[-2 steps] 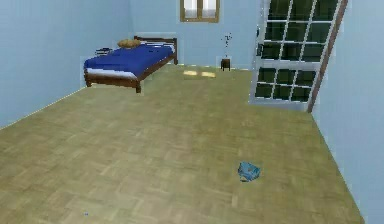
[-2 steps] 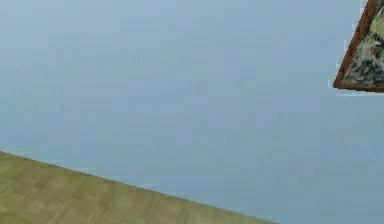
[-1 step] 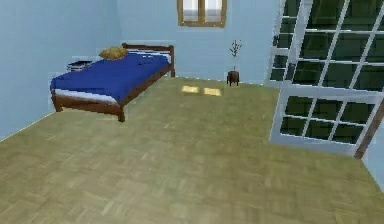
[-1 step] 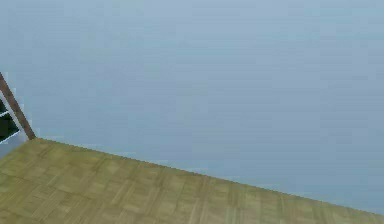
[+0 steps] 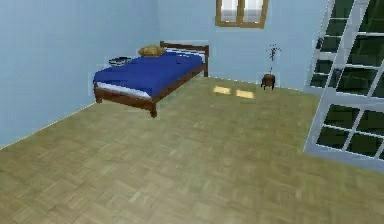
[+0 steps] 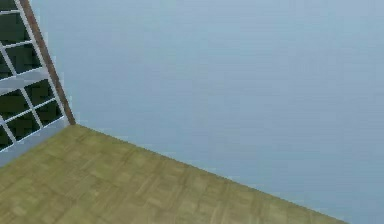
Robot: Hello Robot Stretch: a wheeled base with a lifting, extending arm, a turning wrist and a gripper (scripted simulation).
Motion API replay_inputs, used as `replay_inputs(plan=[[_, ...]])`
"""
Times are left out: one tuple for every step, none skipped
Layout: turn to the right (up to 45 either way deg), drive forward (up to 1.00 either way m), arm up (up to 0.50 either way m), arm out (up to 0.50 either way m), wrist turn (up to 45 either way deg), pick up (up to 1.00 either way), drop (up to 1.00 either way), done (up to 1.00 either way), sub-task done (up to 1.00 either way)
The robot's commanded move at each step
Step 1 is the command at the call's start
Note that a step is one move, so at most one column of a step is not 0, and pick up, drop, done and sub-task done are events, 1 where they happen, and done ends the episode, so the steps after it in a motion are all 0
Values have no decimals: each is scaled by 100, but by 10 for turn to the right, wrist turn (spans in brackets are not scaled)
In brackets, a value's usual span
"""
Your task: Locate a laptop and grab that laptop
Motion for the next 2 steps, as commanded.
replay_inputs(plan=[[0, 30, 0, 0, 0, 0, 0, 0, 0], [240, 0, 0, 0, 0, 0, 0, 0, 0]])
